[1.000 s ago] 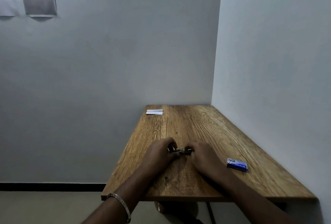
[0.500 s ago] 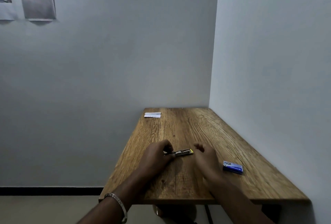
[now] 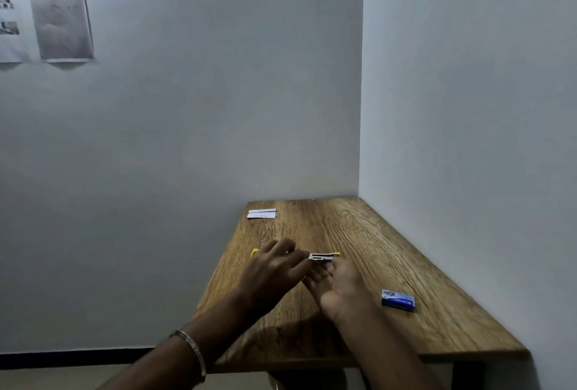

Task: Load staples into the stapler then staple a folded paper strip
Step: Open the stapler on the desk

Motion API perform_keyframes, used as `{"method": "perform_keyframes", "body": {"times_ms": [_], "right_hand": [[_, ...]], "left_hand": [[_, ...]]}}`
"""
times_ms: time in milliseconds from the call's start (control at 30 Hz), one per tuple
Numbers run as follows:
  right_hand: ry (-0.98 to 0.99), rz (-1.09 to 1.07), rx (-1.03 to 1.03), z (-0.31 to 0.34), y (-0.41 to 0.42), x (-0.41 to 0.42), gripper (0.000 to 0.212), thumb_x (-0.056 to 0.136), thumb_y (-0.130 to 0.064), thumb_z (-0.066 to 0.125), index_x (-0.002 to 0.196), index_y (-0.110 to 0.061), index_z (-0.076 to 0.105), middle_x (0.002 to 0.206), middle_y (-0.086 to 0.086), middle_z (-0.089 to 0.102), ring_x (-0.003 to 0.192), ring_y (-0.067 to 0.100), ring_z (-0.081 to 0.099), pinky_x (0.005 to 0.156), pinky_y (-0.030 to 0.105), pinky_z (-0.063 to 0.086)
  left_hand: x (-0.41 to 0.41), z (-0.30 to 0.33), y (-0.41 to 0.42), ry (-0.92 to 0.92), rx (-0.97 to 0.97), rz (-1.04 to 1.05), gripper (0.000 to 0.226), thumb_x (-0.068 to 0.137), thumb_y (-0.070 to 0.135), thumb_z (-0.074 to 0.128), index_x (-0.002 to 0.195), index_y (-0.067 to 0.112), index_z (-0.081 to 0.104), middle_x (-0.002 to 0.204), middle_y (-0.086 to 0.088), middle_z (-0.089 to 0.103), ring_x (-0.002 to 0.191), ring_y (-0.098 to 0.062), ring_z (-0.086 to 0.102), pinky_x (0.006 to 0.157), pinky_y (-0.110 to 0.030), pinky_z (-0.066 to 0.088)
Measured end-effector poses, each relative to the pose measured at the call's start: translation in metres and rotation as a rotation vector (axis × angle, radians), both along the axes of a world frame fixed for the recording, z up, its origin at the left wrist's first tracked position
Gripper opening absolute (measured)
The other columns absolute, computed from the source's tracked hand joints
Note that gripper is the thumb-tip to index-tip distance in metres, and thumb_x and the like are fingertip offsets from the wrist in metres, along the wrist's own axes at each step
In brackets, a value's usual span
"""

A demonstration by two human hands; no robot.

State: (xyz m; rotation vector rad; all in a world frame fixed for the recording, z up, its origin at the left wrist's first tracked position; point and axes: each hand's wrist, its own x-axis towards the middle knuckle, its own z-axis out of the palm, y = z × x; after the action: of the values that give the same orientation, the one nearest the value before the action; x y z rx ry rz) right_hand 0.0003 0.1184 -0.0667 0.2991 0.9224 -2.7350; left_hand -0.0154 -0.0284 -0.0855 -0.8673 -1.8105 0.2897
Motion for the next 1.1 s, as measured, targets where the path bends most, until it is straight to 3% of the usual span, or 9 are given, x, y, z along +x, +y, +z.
{"method": "perform_keyframes", "body": {"times_ms": [167, 300, 400, 500, 567, 633, 767, 900, 1100], "right_hand": [[0.004, -0.014, 0.018, -0.007, 0.002, 0.002, 0.028, 0.102, -0.004, 0.034, 0.096, 0.007, 0.059, 0.093, 0.023, 0.065, 0.085, 0.031, 0.063, 0.093, 0.042, 0.047], [0.009, -0.051, 0.016, -0.009, 0.005, -0.002, 0.028, 0.101, -0.003, 0.035, 0.089, 0.004, 0.059, 0.086, 0.022, 0.066, 0.080, 0.031, 0.065, 0.094, 0.044, 0.048], [0.029, -0.058, 0.005, -0.009, 0.006, -0.003, 0.028, 0.101, -0.004, 0.035, 0.090, 0.003, 0.060, 0.084, 0.021, 0.067, 0.079, 0.029, 0.065, 0.093, 0.043, 0.049], [0.026, -0.064, 0.033, -0.012, 0.007, -0.003, 0.026, 0.101, -0.003, 0.035, 0.097, 0.004, 0.060, 0.086, 0.021, 0.065, 0.080, 0.029, 0.064, 0.077, 0.039, 0.052], [0.027, -0.064, 0.036, -0.014, 0.007, -0.002, 0.026, 0.101, -0.003, 0.035, 0.101, 0.005, 0.060, 0.089, 0.022, 0.066, 0.082, 0.030, 0.065, 0.071, 0.039, 0.052], [0.043, -0.054, 0.028, -0.013, 0.007, 0.000, 0.028, 0.103, -0.006, 0.034, 0.103, 0.005, 0.060, 0.092, 0.023, 0.068, 0.085, 0.031, 0.066, 0.073, 0.039, 0.052], [0.057, -0.059, -0.006, -0.012, 0.004, 0.003, 0.031, 0.104, -0.009, 0.033, 0.097, 0.003, 0.061, 0.089, 0.022, 0.068, 0.084, 0.031, 0.065, 0.084, 0.042, 0.048], [0.041, -0.068, 0.009, -0.012, 0.003, 0.004, 0.028, 0.102, -0.007, 0.034, 0.099, 0.005, 0.060, 0.087, 0.023, 0.068, 0.081, 0.032, 0.066, 0.070, 0.041, 0.052], [0.062, -0.057, 0.001, -0.010, 0.004, 0.007, 0.032, 0.103, -0.008, 0.032, 0.094, 0.001, 0.061, 0.087, 0.018, 0.067, 0.079, 0.028, 0.063, 0.075, 0.039, 0.050]], "left_hand": [[0.002, -0.005, 0.002, -0.059, 0.025, 0.030, 0.017, 0.080, 0.015, 0.076, 0.096, 0.018, 0.070, 0.097, 0.003, 0.073, 0.085, -0.016, 0.063, 0.065, -0.030, 0.055], [0.005, -0.001, 0.006, -0.030, 0.052, 0.017, 0.010, 0.087, 0.019, 0.062, 0.092, 0.019, 0.071, 0.099, 0.004, 0.073, 0.088, -0.016, 0.062, 0.065, -0.030, 0.054], [0.007, 0.005, 0.009, -0.024, 0.038, 0.016, 0.009, 0.086, 0.018, 0.064, 0.090, 0.018, 0.072, 0.097, 0.004, 0.072, 0.086, -0.016, 0.063, 0.065, -0.030, 0.055], [0.008, 0.004, 0.011, -0.076, 0.097, 0.016, 0.010, 0.081, 0.018, 0.075, 0.090, 0.019, 0.072, 0.094, 0.005, 0.073, 0.084, -0.016, 0.064, 0.064, -0.031, 0.056], [0.009, 0.001, 0.010, -0.062, 0.121, 0.013, 0.006, 0.085, 0.018, 0.069, 0.090, 0.019, 0.071, 0.096, 0.006, 0.072, 0.085, -0.016, 0.063, 0.065, -0.032, 0.055], [0.009, 0.000, 0.009, -0.022, 0.094, 0.003, 0.009, 0.087, 0.019, 0.062, 0.091, 0.019, 0.070, 0.098, 0.005, 0.071, 0.088, -0.016, 0.061, 0.066, -0.031, 0.054], [0.009, 0.002, 0.005, 0.012, 0.065, 0.004, 0.009, 0.083, 0.019, 0.069, 0.092, 0.020, 0.068, 0.101, 0.004, 0.071, 0.091, -0.016, 0.058, 0.068, -0.029, 0.053], [0.009, 0.000, 0.004, 0.010, 0.083, 0.001, 0.008, 0.088, 0.022, 0.062, 0.092, 0.020, 0.069, 0.105, 0.004, 0.071, 0.093, -0.017, 0.059, 0.070, -0.030, 0.053], [0.013, -0.005, 0.005, 0.018, 0.019, -0.013, 0.012, 0.088, 0.017, 0.065, 0.097, 0.021, 0.071, 0.110, 0.004, 0.070, 0.086, -0.016, 0.062, 0.065, -0.030, 0.054]]}}
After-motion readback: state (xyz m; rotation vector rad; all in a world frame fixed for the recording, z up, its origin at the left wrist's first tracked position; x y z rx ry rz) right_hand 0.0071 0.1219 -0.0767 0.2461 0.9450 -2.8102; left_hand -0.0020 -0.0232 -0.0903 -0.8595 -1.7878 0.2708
